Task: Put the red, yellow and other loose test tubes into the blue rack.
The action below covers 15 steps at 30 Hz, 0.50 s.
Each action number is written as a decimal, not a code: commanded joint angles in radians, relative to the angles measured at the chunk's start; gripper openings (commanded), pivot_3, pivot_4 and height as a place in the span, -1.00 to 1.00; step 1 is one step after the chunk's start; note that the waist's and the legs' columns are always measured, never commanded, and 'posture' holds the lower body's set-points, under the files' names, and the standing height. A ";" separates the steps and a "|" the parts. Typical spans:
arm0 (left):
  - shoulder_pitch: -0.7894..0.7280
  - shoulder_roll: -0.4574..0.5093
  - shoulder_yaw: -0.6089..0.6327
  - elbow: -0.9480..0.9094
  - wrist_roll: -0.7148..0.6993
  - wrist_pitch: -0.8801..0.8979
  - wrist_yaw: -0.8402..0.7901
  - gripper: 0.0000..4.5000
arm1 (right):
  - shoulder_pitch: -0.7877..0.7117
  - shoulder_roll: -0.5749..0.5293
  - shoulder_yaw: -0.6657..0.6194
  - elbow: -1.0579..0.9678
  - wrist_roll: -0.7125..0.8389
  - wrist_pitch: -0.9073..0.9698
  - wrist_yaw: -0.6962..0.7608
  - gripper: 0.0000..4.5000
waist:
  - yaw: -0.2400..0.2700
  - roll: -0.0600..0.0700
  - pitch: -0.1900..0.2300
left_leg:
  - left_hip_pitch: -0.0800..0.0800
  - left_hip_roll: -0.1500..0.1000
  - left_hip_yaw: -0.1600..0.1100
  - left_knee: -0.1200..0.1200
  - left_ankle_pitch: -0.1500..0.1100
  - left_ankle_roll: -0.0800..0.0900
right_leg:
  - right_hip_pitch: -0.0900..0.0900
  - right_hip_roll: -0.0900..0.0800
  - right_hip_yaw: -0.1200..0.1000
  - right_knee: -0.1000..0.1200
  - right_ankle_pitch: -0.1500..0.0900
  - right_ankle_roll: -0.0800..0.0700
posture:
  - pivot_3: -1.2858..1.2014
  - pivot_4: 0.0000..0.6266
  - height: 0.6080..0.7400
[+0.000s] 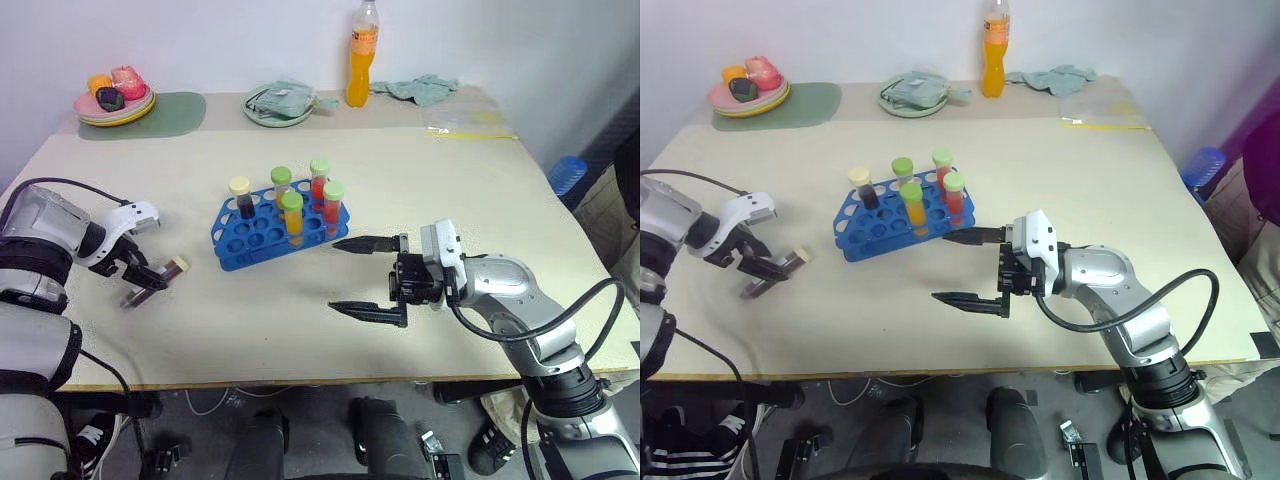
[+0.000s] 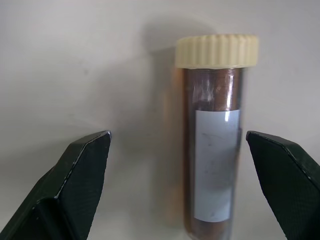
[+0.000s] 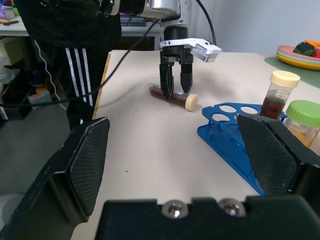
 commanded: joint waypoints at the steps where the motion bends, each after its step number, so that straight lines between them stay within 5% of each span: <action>1: 0.018 0.010 0.021 -0.007 0.027 0.007 -0.009 0.17 | -0.020 0.016 -0.012 -0.020 0.003 -0.020 -0.009 1.00 | 0.000 0.000 0.000 | 0.000 0.000 0.000 0.000 0.000 0.000 | 0.000 0.000 0.000 0.000 0.000 0.000 | 0.03 -0.52 1.00; 5: 0.061 0.022 0.057 -0.075 0.007 0.075 -0.031 -0.63 | -0.031 0.021 -0.012 -0.013 0.003 -0.016 -0.011 1.00 | 0.000 0.000 0.000 | -0.001 0.000 0.000 0.000 0.000 0.000 | 0.000 0.000 0.000 0.000 0.000 0.000 | 0.03 -0.52 1.00; 11: 0.168 0.103 0.158 -0.282 -0.027 0.149 0.012 -0.65 | -0.040 0.023 -0.006 -0.005 -0.013 -0.021 -0.011 1.00 | -0.004 0.000 0.000 | 0.000 0.000 0.000 0.000 0.000 0.000 | 0.000 0.000 0.000 0.000 0.000 0.000 | 0.03 -0.52 1.00; 15: 0.275 0.109 0.378 -0.513 -0.115 0.116 0.209 -0.65 | -0.039 0.015 -0.024 0.008 -0.020 -0.034 -0.005 1.00 | 0.000 -0.001 0.000 | -0.001 0.000 -0.001 0.000 0.000 0.000 | 0.000 0.000 0.000 0.000 0.001 -0.001 | 0.03 -0.52 1.00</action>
